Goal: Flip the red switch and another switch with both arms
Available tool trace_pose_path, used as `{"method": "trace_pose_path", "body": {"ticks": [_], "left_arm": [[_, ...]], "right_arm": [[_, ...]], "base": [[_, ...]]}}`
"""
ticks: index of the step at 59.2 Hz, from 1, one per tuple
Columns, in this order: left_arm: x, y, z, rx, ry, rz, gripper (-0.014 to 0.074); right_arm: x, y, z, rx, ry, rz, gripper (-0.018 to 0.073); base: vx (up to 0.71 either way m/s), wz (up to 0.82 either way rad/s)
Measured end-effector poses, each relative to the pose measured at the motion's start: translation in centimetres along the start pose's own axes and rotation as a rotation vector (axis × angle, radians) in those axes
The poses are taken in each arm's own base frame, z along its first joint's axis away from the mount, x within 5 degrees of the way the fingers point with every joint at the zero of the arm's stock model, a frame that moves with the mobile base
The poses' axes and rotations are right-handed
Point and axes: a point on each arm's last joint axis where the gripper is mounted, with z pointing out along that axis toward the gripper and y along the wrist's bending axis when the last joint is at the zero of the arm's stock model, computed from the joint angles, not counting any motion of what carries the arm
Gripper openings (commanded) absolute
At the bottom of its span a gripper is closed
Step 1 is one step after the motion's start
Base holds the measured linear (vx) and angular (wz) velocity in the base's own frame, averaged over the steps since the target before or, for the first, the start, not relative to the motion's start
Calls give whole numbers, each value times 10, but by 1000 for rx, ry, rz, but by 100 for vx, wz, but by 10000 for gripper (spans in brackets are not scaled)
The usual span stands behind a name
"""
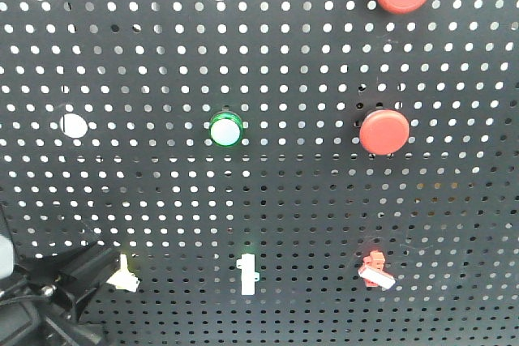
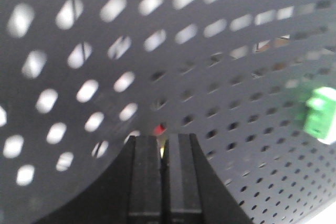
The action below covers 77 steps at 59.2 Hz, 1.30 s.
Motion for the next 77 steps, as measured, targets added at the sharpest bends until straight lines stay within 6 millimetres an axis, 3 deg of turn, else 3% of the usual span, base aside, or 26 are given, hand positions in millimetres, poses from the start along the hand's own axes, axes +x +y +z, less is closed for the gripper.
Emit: {"method": "trace_pose_path", "body": {"ticks": [21,31,36,55,65,77], "left_arm": [[3,0,-2,-5,90,-96,2],[19,-3,-12,19,276,-122,2],[18,-4,-19,26,292,-128,2],[-8,-3,-51,43,137,-140,2],[-22,-3,-69,49,33,-142,2],[-24,-3,-73,51,16,-142,2]], "right_arm": [[0,0,0,0,-1,0,-6],[0,0,0,0,-1,0,-6],[0,0,0,0,0,0,-6],[0,2,0,-22,1,67,-6],[0,18,-1,-176,-6,11,-6],[12,47,11,-397,73,-32,-6]], "base": [[0,0],[0,0],[0,0],[0,0],[0,0],[0,0]]}}
